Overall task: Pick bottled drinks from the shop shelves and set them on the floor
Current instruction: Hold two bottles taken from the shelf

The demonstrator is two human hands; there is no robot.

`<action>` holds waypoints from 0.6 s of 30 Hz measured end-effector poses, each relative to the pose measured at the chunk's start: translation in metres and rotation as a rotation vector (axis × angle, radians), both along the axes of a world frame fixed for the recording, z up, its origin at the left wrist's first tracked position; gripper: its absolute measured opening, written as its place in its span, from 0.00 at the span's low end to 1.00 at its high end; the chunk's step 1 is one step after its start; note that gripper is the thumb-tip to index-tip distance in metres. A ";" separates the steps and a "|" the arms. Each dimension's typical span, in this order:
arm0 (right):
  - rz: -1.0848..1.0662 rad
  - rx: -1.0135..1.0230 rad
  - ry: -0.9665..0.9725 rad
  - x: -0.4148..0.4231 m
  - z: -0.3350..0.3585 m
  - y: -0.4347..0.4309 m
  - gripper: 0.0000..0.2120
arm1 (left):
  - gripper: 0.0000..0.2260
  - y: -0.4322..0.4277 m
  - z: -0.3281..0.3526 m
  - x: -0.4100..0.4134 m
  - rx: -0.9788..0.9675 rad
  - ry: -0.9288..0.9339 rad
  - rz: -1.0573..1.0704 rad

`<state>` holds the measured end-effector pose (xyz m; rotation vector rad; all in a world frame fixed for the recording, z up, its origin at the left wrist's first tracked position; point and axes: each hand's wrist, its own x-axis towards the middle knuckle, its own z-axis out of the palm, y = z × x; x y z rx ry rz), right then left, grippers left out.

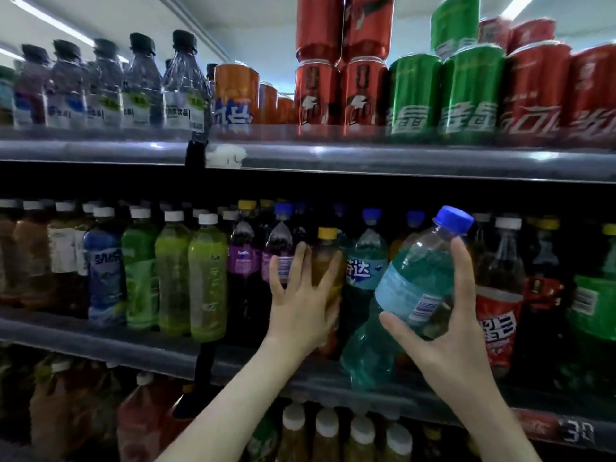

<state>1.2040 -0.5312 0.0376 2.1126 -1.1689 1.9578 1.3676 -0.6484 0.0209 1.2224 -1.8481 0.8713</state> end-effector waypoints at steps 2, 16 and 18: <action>-0.030 -0.019 0.022 0.004 -0.001 -0.002 0.49 | 0.33 -0.007 0.003 -0.004 -0.016 0.004 -0.004; -0.367 -0.205 0.063 0.027 0.001 0.000 0.51 | 0.29 0.002 -0.011 0.004 -0.241 0.231 -0.687; -0.409 -0.271 0.106 0.033 0.001 -0.001 0.49 | 0.28 0.001 -0.019 0.012 -0.249 0.250 -0.773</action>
